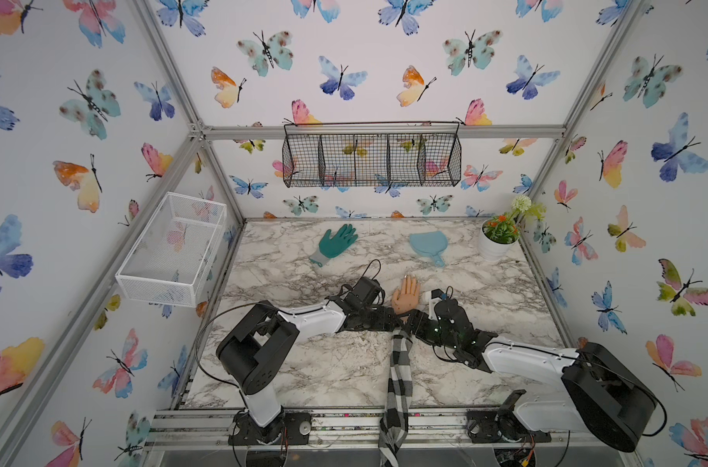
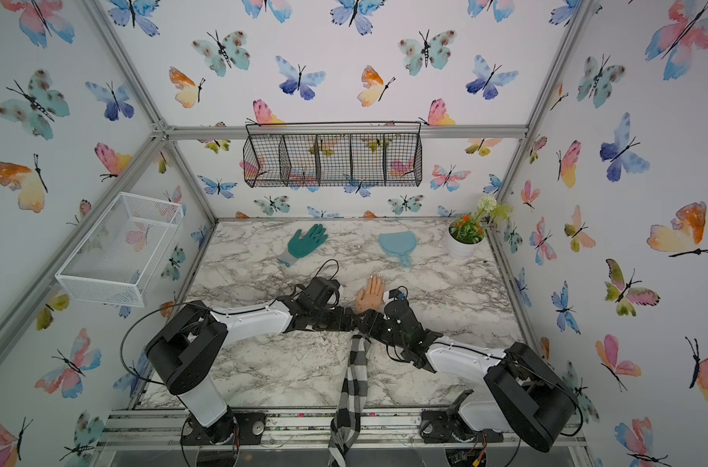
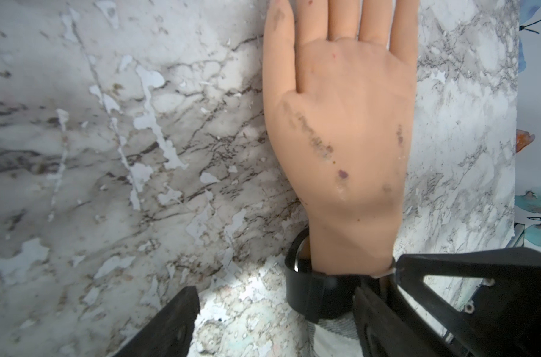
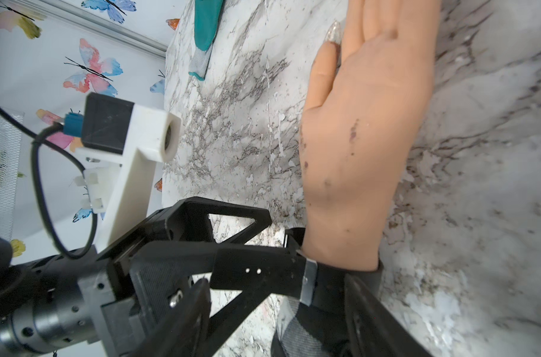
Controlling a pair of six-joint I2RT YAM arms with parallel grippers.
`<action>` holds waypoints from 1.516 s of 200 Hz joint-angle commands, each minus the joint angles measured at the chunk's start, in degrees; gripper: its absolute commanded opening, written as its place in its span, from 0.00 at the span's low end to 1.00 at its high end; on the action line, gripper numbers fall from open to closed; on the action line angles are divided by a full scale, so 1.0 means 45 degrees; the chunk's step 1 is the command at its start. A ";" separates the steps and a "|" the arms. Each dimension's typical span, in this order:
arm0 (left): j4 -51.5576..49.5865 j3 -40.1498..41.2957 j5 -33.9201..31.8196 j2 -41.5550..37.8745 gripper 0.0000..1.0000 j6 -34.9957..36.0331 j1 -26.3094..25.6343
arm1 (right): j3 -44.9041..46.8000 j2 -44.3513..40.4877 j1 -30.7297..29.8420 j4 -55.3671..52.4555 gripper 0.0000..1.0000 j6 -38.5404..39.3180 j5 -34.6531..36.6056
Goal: Take off the watch
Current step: Untie the watch from the hand.
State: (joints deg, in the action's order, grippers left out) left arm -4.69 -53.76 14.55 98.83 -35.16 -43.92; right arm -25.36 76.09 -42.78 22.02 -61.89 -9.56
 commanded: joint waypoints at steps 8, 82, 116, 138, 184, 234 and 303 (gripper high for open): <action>-0.0306 0.0011 0.0154 -0.0200 0.81 0.0034 0.0036 | -0.0164 0.0238 0.0074 0.0370 0.70 0.0062 -0.0413; -0.0780 -0.0413 -0.0797 -0.0693 0.98 -0.0054 0.0014 | -0.0096 -0.0029 0.0113 0.0322 0.69 0.0061 -0.0394; -0.1066 -0.0298 -0.1889 -0.1144 0.98 -0.0340 0.0317 | 0.0030 -0.0346 0.0125 0.0465 0.70 0.0067 -0.0379; -0.1139 -0.0363 -0.2082 -0.1125 0.98 -0.0304 0.0592 | 0.0068 -0.0347 0.0133 0.0630 0.70 0.0061 -0.0481; -0.0917 -0.0782 -0.1214 -0.0512 0.98 0.0127 0.0837 | 0.0214 -0.0375 0.0151 0.0714 0.69 -0.0016 -0.0472; -0.0190 -0.0321 -0.0039 -0.0309 0.99 0.0020 0.0711 | 0.0519 -0.0477 0.0250 0.1097 0.70 -0.0129 -0.0696; -0.0175 -0.0066 -0.0097 0.0039 0.99 -0.0440 0.0620 | -0.0458 0.0672 0.0271 0.1831 0.68 0.0322 -0.2409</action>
State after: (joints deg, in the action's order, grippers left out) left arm -5.85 -54.81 13.21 98.21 -36.23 -40.99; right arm -24.75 77.60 -41.65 28.80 -61.84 -16.43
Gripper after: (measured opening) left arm 0.992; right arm 0.678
